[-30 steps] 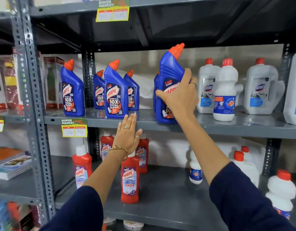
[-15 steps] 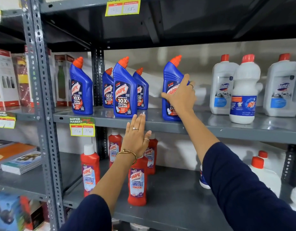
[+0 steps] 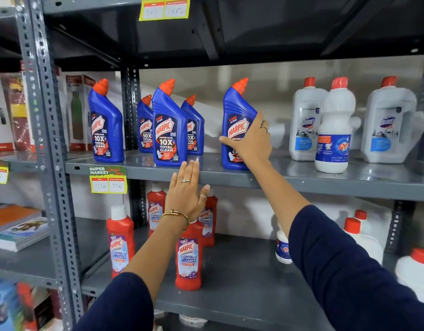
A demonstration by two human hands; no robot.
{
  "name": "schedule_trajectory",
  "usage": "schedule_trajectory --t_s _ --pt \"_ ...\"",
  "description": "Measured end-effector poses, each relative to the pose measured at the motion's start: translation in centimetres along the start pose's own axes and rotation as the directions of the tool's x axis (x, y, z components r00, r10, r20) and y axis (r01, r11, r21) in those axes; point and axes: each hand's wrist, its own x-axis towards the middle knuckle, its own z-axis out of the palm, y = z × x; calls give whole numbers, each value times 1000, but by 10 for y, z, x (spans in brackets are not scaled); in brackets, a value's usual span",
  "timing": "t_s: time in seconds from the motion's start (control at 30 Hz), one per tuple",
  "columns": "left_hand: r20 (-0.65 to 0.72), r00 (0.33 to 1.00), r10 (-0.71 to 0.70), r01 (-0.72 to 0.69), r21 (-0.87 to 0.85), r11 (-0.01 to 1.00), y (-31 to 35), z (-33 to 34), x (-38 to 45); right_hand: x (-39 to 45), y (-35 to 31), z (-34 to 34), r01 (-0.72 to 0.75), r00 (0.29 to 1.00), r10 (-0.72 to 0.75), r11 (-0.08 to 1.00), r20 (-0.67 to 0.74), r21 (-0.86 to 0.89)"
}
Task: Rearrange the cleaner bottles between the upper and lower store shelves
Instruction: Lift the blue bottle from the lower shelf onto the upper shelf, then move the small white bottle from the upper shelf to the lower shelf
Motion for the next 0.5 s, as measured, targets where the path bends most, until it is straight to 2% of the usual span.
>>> schedule_trajectory --t_s 0.07,0.2,0.33,0.5 --pt "-22 999 -24 25 44 999 5 1 0 -5 11 -7 16 1000 -16 1000 4 -11" --pt "-44 997 -63 64 22 998 25 5 0 -9 33 -34 58 996 -61 996 -59 -64" --pt "-23 999 30 -29 25 999 54 11 4 -8 56 -61 152 975 -177 972 -133 -181" --pt "-14 994 106 -106 -20 994 92 19 11 -6 87 -92 114 960 -192 932 -202 -345"
